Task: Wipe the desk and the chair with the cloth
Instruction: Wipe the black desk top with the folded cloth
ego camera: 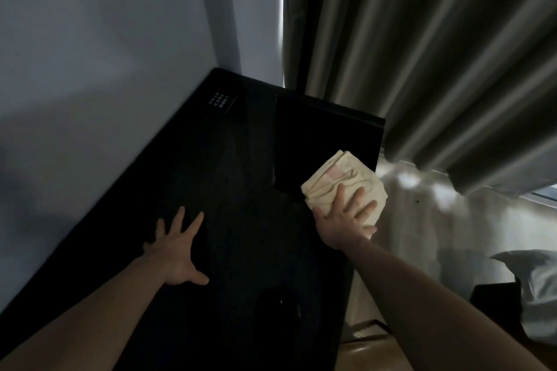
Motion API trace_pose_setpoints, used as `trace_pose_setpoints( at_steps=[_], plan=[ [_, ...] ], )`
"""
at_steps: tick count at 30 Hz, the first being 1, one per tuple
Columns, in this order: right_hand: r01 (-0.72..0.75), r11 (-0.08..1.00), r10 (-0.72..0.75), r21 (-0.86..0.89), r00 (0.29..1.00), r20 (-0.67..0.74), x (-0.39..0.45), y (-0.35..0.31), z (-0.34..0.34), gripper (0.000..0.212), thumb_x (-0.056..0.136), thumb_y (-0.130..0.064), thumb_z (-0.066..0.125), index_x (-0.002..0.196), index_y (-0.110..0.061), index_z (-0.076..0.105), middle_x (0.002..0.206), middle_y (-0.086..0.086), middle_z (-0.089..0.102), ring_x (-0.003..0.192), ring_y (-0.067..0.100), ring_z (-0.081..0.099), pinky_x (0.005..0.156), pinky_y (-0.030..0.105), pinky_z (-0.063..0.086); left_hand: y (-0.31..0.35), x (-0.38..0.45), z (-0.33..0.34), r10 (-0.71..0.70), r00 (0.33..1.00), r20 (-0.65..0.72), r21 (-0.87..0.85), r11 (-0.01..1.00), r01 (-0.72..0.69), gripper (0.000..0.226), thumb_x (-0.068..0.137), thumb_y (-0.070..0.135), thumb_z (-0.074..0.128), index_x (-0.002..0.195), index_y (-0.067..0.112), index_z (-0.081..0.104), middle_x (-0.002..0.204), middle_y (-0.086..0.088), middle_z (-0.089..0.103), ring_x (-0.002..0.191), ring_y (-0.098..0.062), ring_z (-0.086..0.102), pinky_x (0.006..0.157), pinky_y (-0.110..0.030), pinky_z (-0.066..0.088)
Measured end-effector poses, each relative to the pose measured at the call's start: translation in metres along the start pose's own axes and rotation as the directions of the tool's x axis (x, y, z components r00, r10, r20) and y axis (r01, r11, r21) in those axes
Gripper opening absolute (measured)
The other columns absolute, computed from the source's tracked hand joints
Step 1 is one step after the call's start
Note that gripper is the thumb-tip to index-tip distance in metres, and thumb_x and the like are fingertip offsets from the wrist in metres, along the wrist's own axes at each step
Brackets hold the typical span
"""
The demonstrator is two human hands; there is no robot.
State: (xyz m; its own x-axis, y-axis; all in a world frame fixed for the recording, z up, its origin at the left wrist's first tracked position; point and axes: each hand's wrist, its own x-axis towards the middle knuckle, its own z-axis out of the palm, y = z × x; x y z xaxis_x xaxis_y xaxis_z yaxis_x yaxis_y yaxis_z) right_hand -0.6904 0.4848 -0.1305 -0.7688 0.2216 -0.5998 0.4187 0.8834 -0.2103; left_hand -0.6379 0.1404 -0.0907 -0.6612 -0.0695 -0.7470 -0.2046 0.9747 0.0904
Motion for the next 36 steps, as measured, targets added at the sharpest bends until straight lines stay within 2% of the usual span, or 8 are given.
trace_pose_setpoints(
  at_steps=[7,14,19,25,29,36],
  plan=[
    [-0.039,0.999,0.04,0.025,0.998,-0.057,0.09,-0.013,-0.065,0.091,0.097,-0.08,0.027,0.163,-0.042,-0.02,0.169,0.004,-0.038,0.153,0.048,-0.032,0.119,0.079,0.004,-0.003,0.022,-0.012,0.045,0.999,0.029,-0.022,0.999,-0.045,0.154,0.062,0.057,0.095,0.151,0.054,-0.031,0.157,0.019,-0.046,0.154,-0.044,-0.026,0.126,-0.063,0.015],
    [-0.089,0.996,0.091,0.022,0.988,-0.125,0.144,-0.029,-0.116,0.09,0.097,-0.084,0.024,0.162,-0.043,-0.023,0.171,0.002,-0.034,0.154,0.048,-0.03,0.119,0.076,-0.005,-0.009,0.028,-0.017,0.086,0.995,0.055,0.013,0.996,-0.087,0.153,0.059,0.064,0.093,0.144,0.06,-0.034,0.154,0.023,-0.049,0.152,-0.045,-0.028,0.124,-0.066,0.022],
    [-0.075,0.997,0.07,-0.03,0.987,-0.146,0.153,-0.028,-0.114,0.083,0.097,-0.082,0.019,0.161,-0.048,-0.023,0.172,0.004,-0.032,0.155,0.048,-0.027,0.119,0.078,-0.002,-0.008,0.028,-0.021,0.087,0.994,0.062,0.02,0.996,-0.088,0.153,0.061,0.061,0.094,0.147,0.06,-0.032,0.152,0.025,-0.05,0.151,-0.045,-0.031,0.122,-0.071,0.021],
    [0.085,0.976,-0.122,-0.199,0.976,-0.179,0.121,-0.012,-0.084,0.078,0.099,-0.079,0.019,0.162,-0.051,-0.017,0.174,0.006,-0.024,0.158,0.044,-0.022,0.121,0.075,-0.001,-0.009,0.03,-0.019,0.08,0.995,0.055,0.014,0.997,-0.081,0.155,0.058,0.061,0.095,0.146,0.061,-0.033,0.153,0.024,-0.049,0.151,-0.045,-0.031,0.122,-0.072,0.019],
    [0.22,0.934,-0.265,-0.282,0.955,-0.134,0.076,-0.008,-0.045,0.079,0.098,-0.081,0.015,0.161,-0.05,-0.02,0.173,0.008,-0.027,0.157,0.045,-0.025,0.12,0.075,-0.005,-0.005,0.026,-0.019,0.078,0.996,0.038,0.01,0.997,-0.078,0.155,0.06,0.057,0.096,0.149,0.059,-0.031,0.154,0.023,-0.048,0.152,-0.044,-0.031,0.123,-0.069,0.019],
    [0.43,0.845,-0.445,-0.318,0.895,0.029,-0.074,-0.002,0.055,0.077,0.1,-0.077,0.014,0.154,-0.051,-0.034,0.162,0.006,-0.049,0.145,0.041,-0.049,0.118,0.069,-0.021,0.0,0.018,-0.024,0.043,0.998,0.042,0.032,0.999,-0.044,0.155,0.059,0.059,0.096,0.148,0.059,-0.03,0.158,0.02,-0.045,0.152,-0.045,-0.03,0.122,-0.072,0.018]
  ],
)
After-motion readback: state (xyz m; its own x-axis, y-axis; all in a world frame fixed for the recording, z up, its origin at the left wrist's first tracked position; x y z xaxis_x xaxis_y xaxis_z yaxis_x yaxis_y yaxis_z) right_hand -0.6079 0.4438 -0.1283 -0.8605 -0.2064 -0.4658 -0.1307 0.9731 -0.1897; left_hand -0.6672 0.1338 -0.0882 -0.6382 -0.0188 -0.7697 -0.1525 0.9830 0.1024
